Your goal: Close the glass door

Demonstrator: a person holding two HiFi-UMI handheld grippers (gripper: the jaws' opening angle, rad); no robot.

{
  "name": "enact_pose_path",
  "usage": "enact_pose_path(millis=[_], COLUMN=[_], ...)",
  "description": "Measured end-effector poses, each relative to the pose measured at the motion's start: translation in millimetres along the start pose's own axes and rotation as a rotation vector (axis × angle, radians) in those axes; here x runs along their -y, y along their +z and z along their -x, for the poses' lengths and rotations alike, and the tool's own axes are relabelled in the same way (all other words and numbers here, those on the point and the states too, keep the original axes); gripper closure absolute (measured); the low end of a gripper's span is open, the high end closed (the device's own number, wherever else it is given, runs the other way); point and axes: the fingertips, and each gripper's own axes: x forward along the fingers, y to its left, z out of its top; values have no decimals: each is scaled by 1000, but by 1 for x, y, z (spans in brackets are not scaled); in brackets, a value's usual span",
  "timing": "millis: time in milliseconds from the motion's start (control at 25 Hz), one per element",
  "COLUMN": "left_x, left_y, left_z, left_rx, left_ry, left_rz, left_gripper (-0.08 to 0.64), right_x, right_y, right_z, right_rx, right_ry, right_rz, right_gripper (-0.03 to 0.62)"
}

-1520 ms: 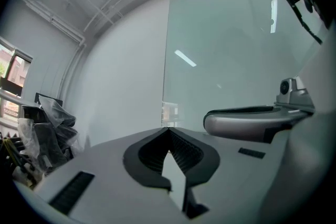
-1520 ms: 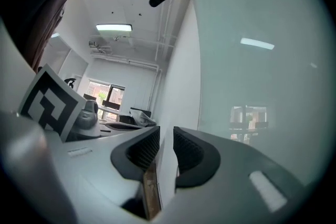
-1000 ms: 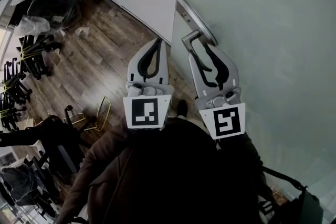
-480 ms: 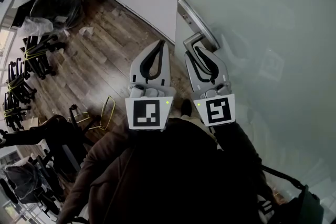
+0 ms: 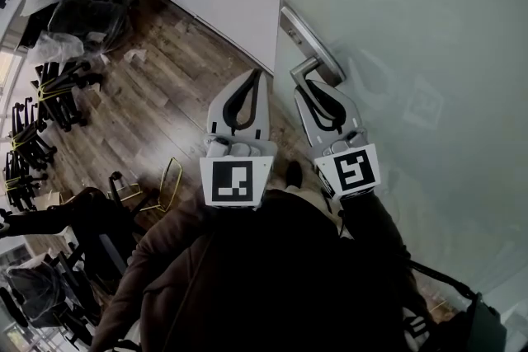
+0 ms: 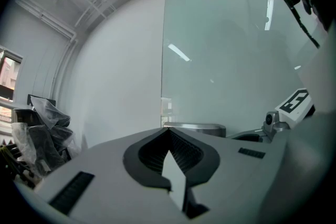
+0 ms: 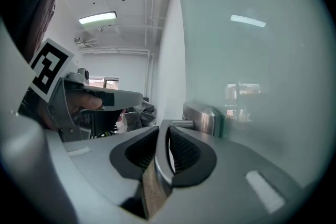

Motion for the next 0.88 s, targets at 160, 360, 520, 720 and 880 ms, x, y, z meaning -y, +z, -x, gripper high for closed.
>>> enact_pose_path(millis=[160, 360, 520, 720, 880], left_x=[-8, -20, -19, -13, -15], left_y=[2, 7, -2, -3, -12], left_z=[18, 57, 66, 119, 172], left_rx=[-13, 5, -6, -22, -26], left_ry=[-29, 5, 66, 161, 226], left_rz=[-13, 9, -16, 2, 4], left_gripper=[563, 563, 563, 563, 563], right_x=[-16, -50, -49, -77, -114], right_y=[9, 13, 2, 9, 4], right_z=[8, 22, 12, 23, 41], right_rx=[9, 16, 6, 0, 8], right_ry=[13, 32, 64, 107, 144], right_rz=[-2, 7, -10, -7, -6], right_gripper=[526, 526, 527, 526, 526])
